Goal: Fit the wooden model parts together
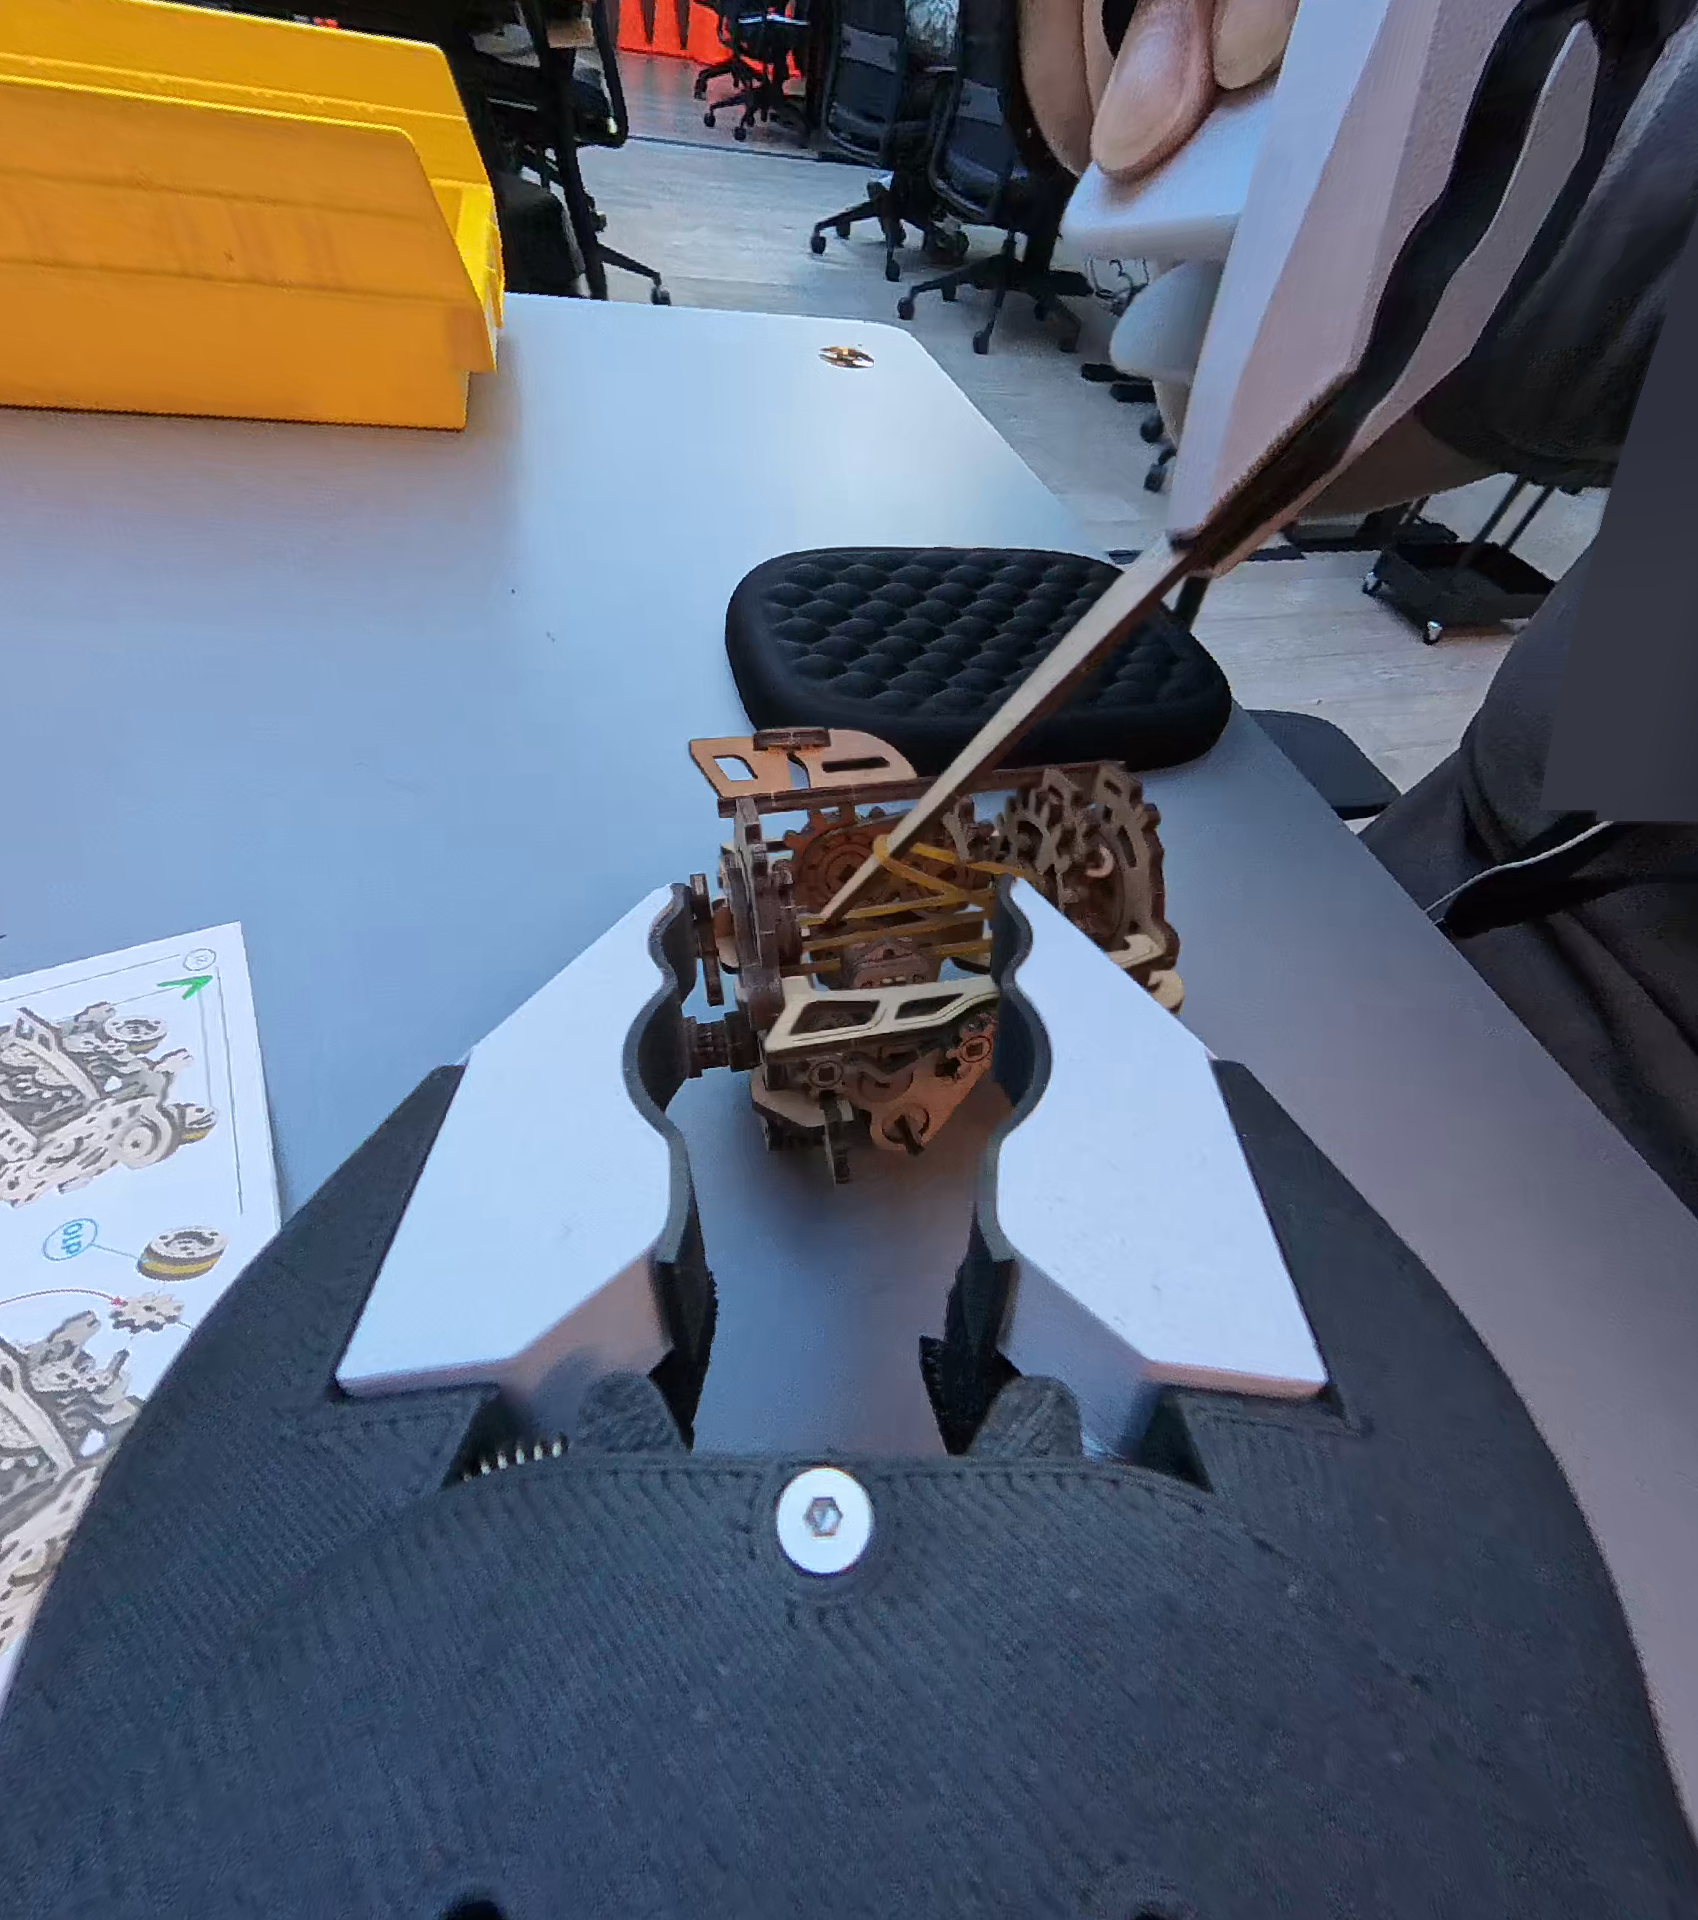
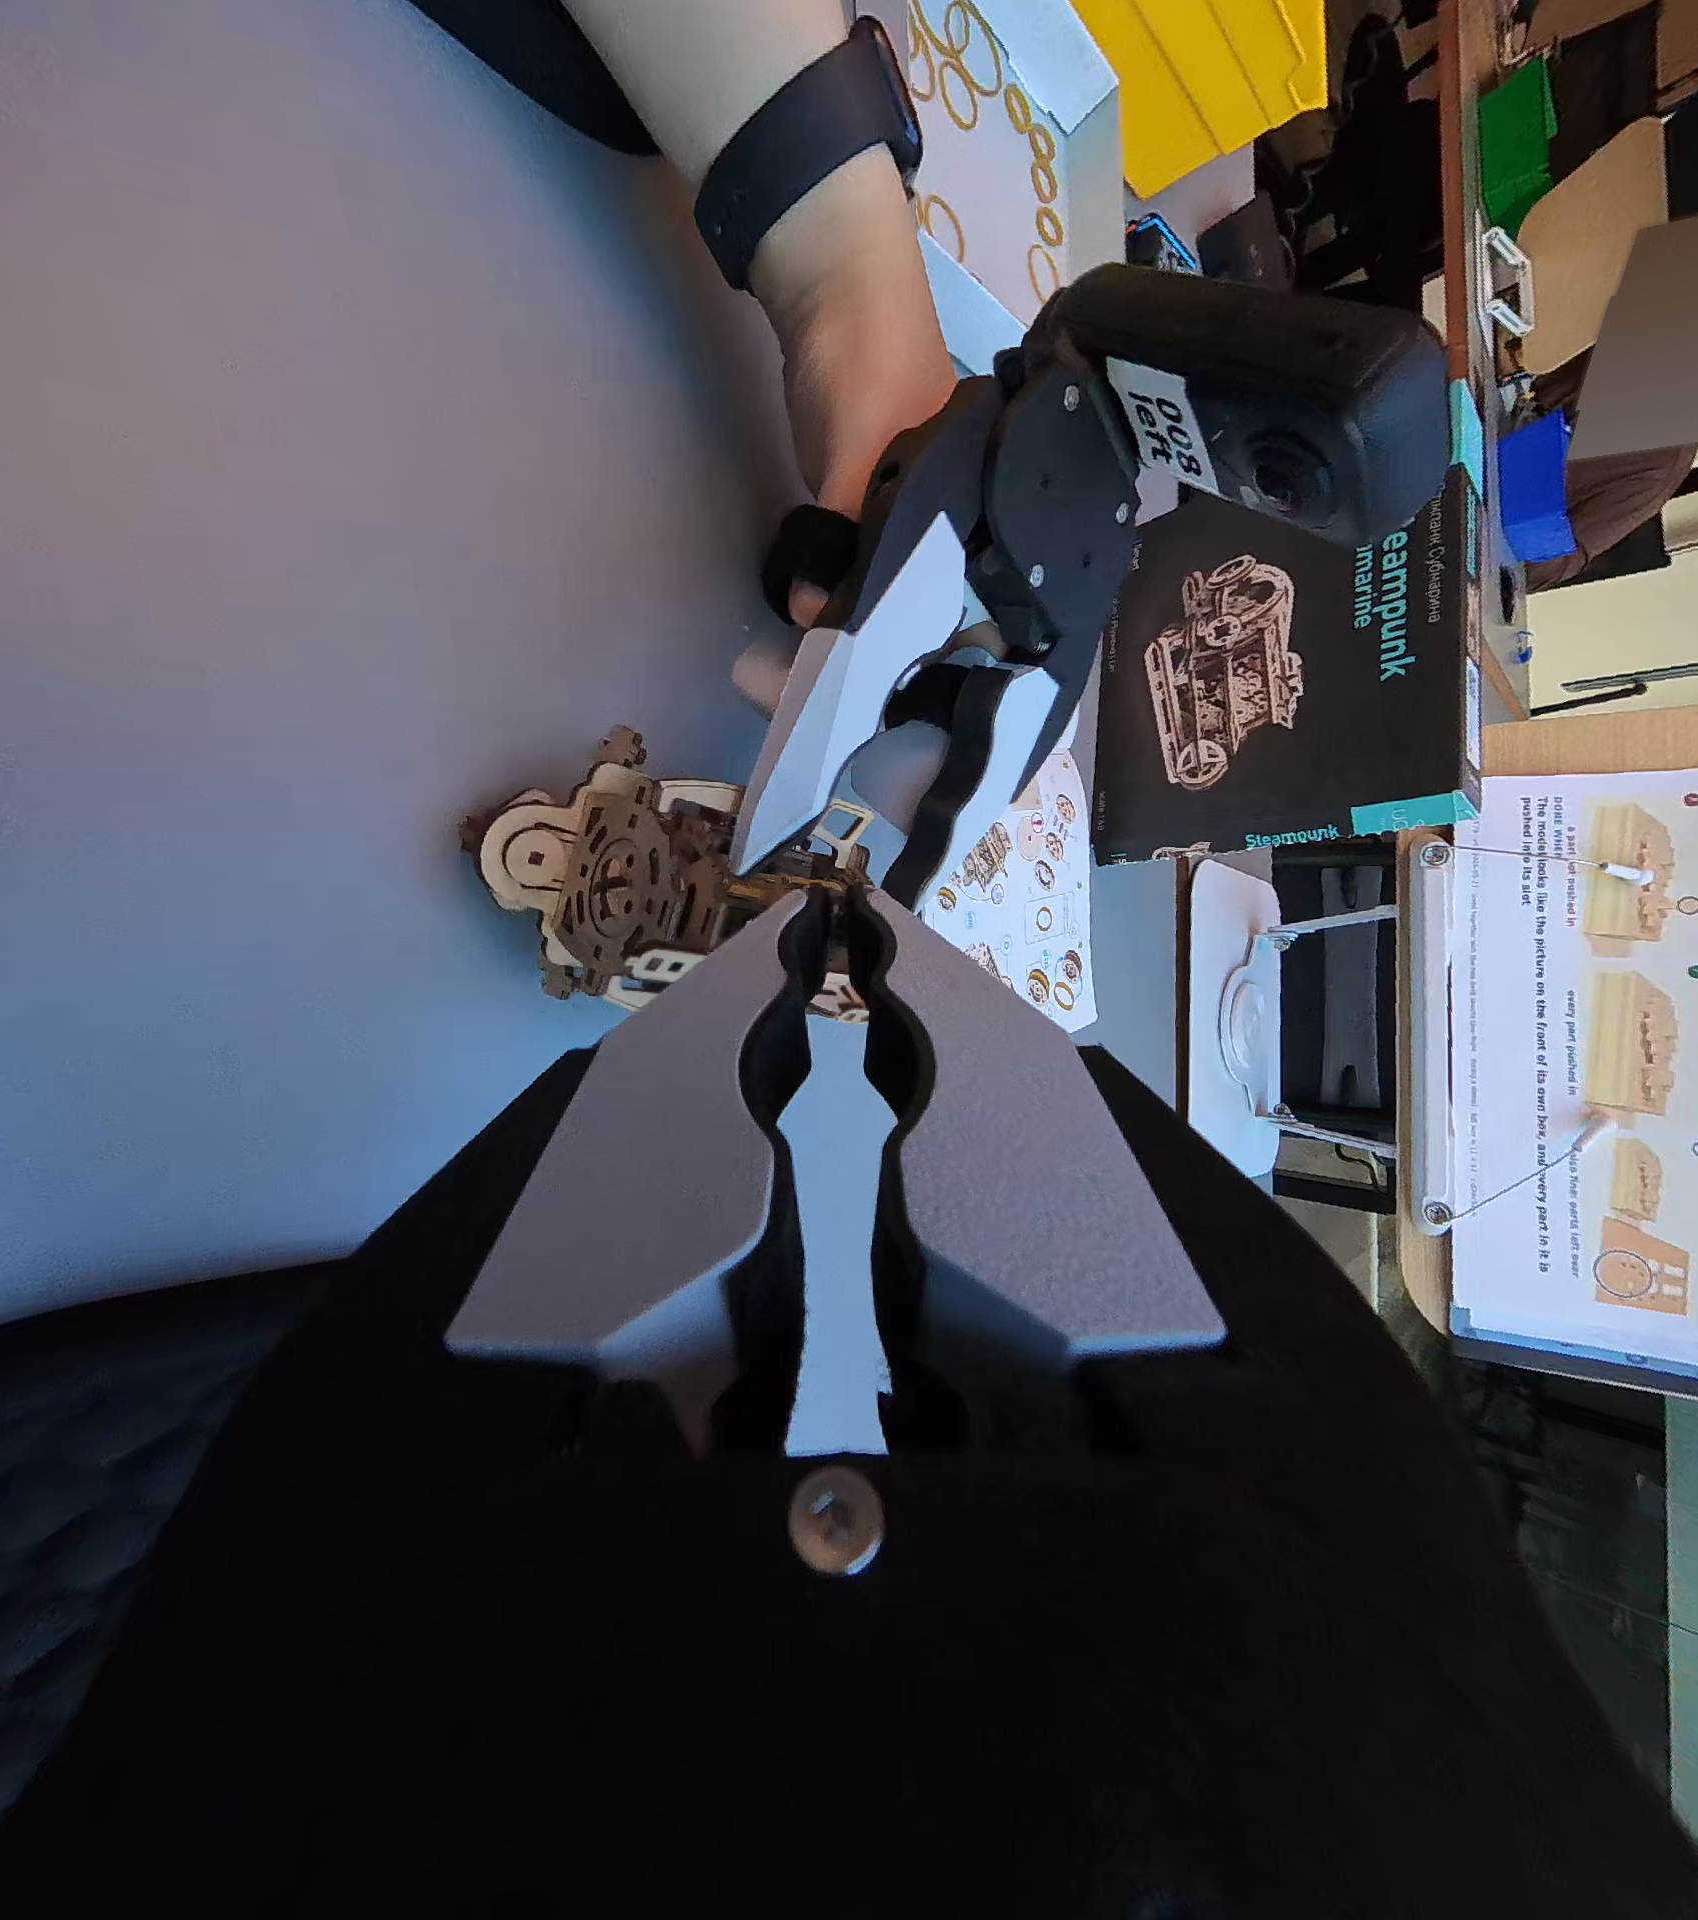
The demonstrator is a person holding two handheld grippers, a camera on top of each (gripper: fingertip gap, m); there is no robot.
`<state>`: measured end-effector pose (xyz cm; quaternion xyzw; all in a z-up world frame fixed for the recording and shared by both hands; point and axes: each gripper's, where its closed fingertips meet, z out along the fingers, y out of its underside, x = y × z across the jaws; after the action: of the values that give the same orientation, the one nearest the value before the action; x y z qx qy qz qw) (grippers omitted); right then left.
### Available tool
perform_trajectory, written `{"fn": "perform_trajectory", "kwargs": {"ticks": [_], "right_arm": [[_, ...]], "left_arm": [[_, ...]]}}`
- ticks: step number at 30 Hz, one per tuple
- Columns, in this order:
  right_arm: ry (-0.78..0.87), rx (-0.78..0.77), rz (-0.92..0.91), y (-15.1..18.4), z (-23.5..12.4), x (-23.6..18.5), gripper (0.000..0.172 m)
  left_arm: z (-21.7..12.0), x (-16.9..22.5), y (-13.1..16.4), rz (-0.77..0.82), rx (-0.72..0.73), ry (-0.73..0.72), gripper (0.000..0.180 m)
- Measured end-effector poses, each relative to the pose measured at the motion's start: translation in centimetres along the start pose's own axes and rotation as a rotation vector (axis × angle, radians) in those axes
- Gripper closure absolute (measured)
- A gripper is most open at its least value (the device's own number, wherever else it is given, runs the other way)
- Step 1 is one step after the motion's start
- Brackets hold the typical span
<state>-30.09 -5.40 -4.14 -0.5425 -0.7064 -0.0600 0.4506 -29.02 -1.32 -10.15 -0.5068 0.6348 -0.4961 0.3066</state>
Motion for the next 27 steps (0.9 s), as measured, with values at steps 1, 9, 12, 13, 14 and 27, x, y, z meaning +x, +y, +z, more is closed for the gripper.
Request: {"fn": "perform_trajectory", "kwargs": {"ticks": [1, 9, 12, 13, 14, 27], "right_arm": [[0.002, -0.002, -0.007, -0.02, 0.03, 0.08, 0.171], [0.012, -0.025, -0.015, 0.11, 0.11, 0.27, 0.171], [0.014, -0.035, -0.004, 0.39, 0.18, 0.4, 0.171], [0.013, -0.037, -0.001, 0.45, 0.21, 0.42, 0.171], [0.012, -0.037, 0.001, 0.46, 0.23, 0.43, 0.171], [-0.023, -0.051, 0.041, 0.83, 0.27, 0.98, 0.171]], "left_arm": [[0.1, 0.02, 0.05, 0.011, -0.005, -0.012, 0.125], [0.05, 0.05, 0.05, -0.006, -0.002, -0.048, 0.122], [0.22, -0.04, 0.01, -0.017, -0.005, -0.063, 0.122], [0.32, -0.01, 0.0, -0.013, -0.007, -0.067, 0.122], [0.4, -0.01, -0.01, -0.01, -0.009, -0.073, 0.122], [0.69, -0.11, -0.08, -0.006, -0.006, -0.095, 0.123]]}}
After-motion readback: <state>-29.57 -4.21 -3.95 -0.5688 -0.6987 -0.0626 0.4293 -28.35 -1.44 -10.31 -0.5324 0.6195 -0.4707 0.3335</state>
